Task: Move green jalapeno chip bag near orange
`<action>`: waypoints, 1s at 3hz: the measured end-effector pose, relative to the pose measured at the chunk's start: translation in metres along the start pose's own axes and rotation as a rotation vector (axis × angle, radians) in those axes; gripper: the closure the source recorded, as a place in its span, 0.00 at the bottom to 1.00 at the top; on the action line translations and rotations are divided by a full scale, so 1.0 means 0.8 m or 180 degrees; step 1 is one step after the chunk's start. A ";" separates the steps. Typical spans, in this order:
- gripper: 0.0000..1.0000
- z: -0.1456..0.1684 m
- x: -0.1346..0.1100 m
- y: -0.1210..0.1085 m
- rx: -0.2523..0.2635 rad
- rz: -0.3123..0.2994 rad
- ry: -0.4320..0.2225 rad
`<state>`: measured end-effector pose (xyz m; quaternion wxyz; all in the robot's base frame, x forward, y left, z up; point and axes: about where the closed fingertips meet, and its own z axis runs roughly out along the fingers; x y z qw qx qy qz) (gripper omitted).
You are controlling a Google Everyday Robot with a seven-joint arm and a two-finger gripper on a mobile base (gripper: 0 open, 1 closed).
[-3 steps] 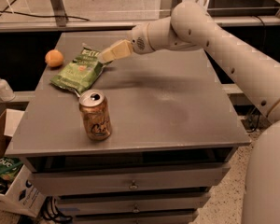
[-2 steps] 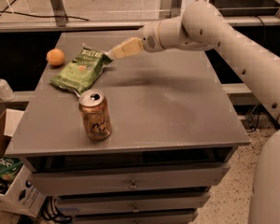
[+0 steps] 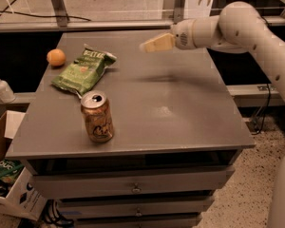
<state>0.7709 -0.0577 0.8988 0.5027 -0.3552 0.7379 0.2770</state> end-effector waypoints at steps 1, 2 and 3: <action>0.00 -0.042 0.023 -0.050 0.0124 0.0069 -0.0022; 0.00 -0.110 0.061 -0.097 0.0183 0.0048 -0.0089; 0.00 -0.110 0.061 -0.097 0.0183 0.0048 -0.0088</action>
Offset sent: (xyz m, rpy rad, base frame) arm 0.0122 -0.1547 -0.0210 0.0116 -0.0230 -0.1023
